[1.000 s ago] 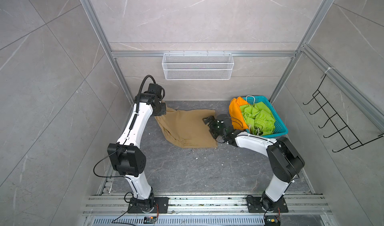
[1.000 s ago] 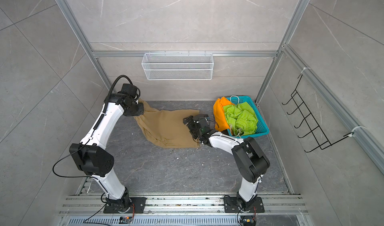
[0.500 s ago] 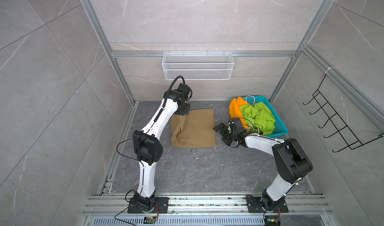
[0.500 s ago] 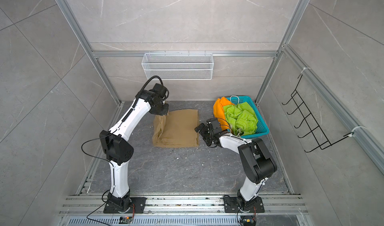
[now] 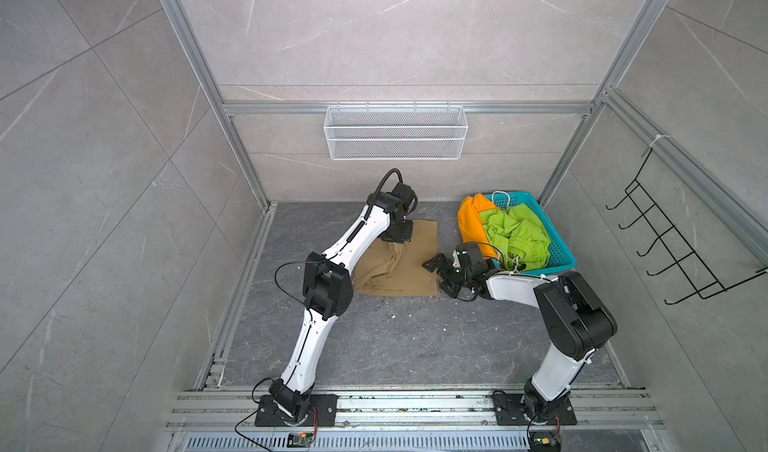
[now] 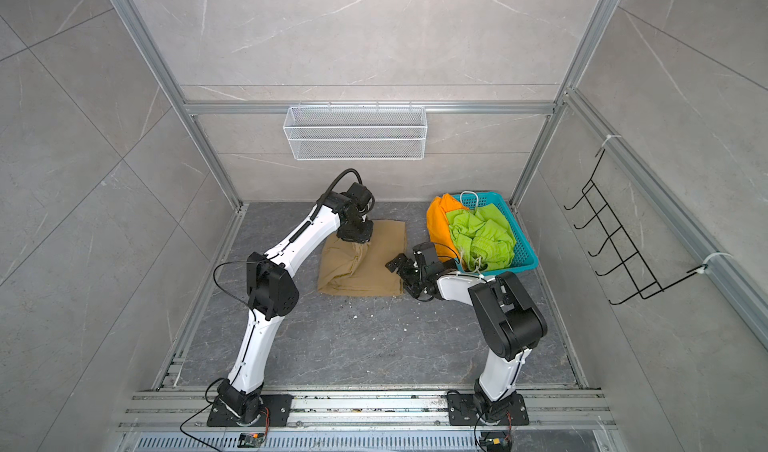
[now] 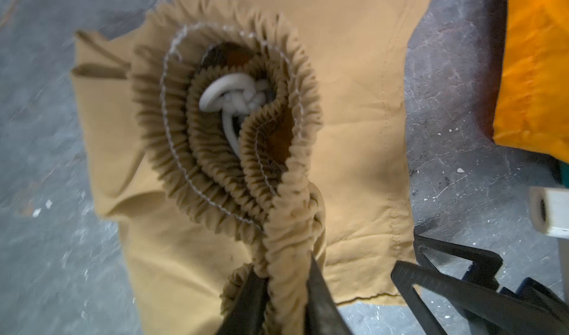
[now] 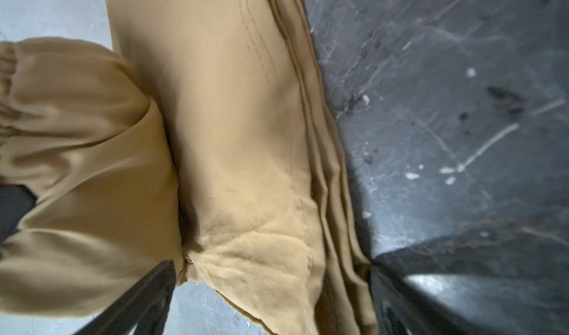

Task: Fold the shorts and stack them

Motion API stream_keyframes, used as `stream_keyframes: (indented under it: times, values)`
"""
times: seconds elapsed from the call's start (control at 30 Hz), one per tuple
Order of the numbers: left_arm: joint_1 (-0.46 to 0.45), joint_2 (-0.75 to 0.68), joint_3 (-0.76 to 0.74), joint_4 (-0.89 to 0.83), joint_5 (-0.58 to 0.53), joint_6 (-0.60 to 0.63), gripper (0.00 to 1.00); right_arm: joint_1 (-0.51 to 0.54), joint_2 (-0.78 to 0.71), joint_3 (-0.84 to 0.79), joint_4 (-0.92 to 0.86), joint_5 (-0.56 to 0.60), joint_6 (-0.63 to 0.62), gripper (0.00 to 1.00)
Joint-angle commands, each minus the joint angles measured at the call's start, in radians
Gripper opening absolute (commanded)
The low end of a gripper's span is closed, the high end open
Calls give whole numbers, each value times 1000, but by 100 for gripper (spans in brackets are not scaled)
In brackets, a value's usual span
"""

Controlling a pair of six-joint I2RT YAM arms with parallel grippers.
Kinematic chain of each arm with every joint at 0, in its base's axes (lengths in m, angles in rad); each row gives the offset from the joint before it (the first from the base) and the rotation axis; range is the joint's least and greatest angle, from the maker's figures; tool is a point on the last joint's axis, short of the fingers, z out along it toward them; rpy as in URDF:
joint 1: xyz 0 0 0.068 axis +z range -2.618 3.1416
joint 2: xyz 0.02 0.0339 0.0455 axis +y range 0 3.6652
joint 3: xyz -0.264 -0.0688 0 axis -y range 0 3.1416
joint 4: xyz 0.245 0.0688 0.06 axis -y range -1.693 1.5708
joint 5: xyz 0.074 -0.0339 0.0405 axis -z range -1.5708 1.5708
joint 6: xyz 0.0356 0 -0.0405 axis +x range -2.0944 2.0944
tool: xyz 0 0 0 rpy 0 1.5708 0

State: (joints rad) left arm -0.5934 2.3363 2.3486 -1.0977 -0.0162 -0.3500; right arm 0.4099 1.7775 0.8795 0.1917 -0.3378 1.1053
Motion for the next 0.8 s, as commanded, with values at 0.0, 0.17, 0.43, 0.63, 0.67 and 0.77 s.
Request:
stream_keyframes:
  times: [0.0,0.17,0.43,0.63,0.67,0.77]
  values:
    - [-24,-75,-22,132,128,-39,35,-8,-17,-10,-39,-2,-29,100]
    - [-22,-191,-85,189,174,25,96,-29,-86,16,-131,10,-93,100]
    - [116,-509,-549,428,119,-58,99,-29,-193,155,-286,72,-202,100]
    - [247,-605,-932,770,378,-272,99,16,22,395,-186,-100,-122,100]
    - [246,-599,-952,778,388,-278,99,30,63,428,-173,-111,-112,100]
    - [247,-586,-1016,799,423,-311,99,56,128,481,-252,-53,-147,100]
